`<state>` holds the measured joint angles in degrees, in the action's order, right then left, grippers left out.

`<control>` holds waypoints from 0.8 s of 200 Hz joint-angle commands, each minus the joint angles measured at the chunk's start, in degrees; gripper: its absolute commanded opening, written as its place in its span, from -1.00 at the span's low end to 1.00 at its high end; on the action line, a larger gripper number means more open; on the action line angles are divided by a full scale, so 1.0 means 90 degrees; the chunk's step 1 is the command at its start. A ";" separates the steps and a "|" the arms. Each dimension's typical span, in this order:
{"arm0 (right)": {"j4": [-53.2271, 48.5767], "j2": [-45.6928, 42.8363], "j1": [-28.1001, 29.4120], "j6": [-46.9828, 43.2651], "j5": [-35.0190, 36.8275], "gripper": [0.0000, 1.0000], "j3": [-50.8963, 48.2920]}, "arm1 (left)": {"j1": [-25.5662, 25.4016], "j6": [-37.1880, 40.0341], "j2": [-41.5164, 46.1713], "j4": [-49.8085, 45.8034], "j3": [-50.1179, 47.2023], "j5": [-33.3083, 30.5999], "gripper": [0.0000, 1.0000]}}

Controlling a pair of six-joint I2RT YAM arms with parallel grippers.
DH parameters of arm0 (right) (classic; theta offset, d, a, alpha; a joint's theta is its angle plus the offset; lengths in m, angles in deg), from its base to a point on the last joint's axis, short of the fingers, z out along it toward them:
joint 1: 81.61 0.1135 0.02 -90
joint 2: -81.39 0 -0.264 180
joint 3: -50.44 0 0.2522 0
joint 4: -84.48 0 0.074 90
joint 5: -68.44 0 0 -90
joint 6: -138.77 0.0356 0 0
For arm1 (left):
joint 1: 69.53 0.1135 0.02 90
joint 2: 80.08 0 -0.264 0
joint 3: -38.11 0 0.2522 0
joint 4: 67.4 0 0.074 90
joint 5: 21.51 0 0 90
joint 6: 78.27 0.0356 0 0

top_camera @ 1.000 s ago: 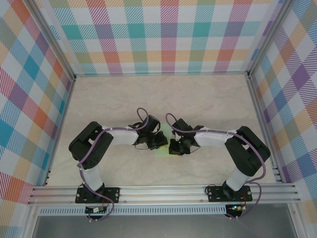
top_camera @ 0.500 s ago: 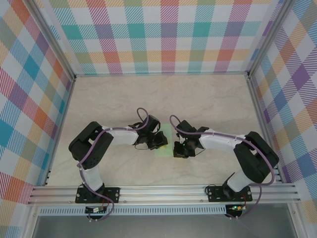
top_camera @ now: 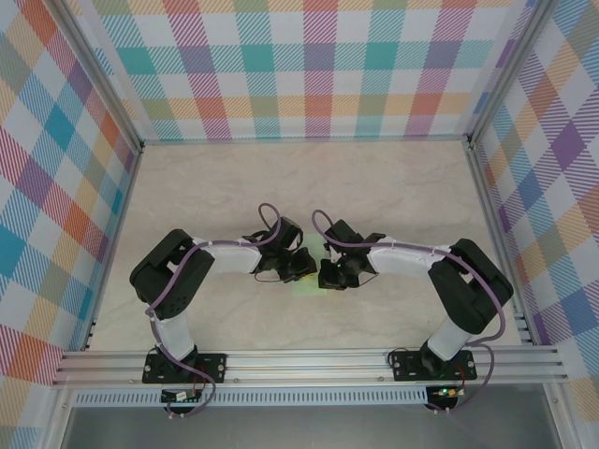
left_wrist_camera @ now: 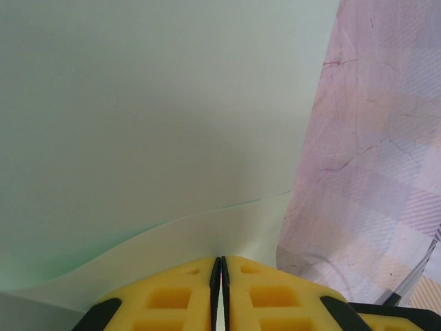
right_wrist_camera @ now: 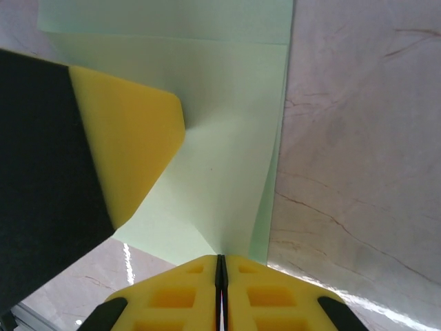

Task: Fold a paper plane with a square sheet of paper (pick it up from the middle)
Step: Fold the triangle a second time at the center of the table.

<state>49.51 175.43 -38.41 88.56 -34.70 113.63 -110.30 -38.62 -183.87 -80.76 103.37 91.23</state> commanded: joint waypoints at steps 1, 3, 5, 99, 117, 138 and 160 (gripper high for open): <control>0.0177 0.0096 0.0026 -0.0059 -0.0150 -0.79 0.0078 | 0.0090 -0.0050 -0.0158 -0.0325 -0.0093 -0.0214 -0.73; 0.0166 0.0098 0.0025 -0.0057 -0.0136 -0.78 0.0078 | 0.0088 -0.0048 -0.0150 -0.0315 -0.0089 -0.0213 -0.73; 0.0152 0.0105 0.0027 -0.0049 -0.0122 -0.79 0.0060 | 0.0090 -0.0052 -0.0151 -0.0315 -0.0093 -0.0213 -0.73; -0.0110 0.0306 0.0029 0.0090 0.0373 -0.80 -0.0121 | 0.0097 -0.0155 0.0623 0.0065 -0.0125 0.0004 -0.68; -0.0149 0.0352 0.0024 0.0115 0.0423 -0.81 -0.0101 | 0.0088 -0.0211 0.0663 0.0224 -0.0243 0.0102 -0.68; -0.0188 0.0354 0.0024 0.0149 0.0478 -0.82 -0.0099 | 0.0089 -0.0260 0.0664 0.0361 -0.0332 0.0247 -0.68; -0.0231 0.0361 0.0024 0.0178 0.0523 -0.82 -0.0072 | 0.0092 -0.0266 0.0607 0.0408 -0.0410 0.0330 -0.71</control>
<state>49.88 176.88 -38.41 89.06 -32.48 113.28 -110.12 -40.26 -179.11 -78.50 100.95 92.45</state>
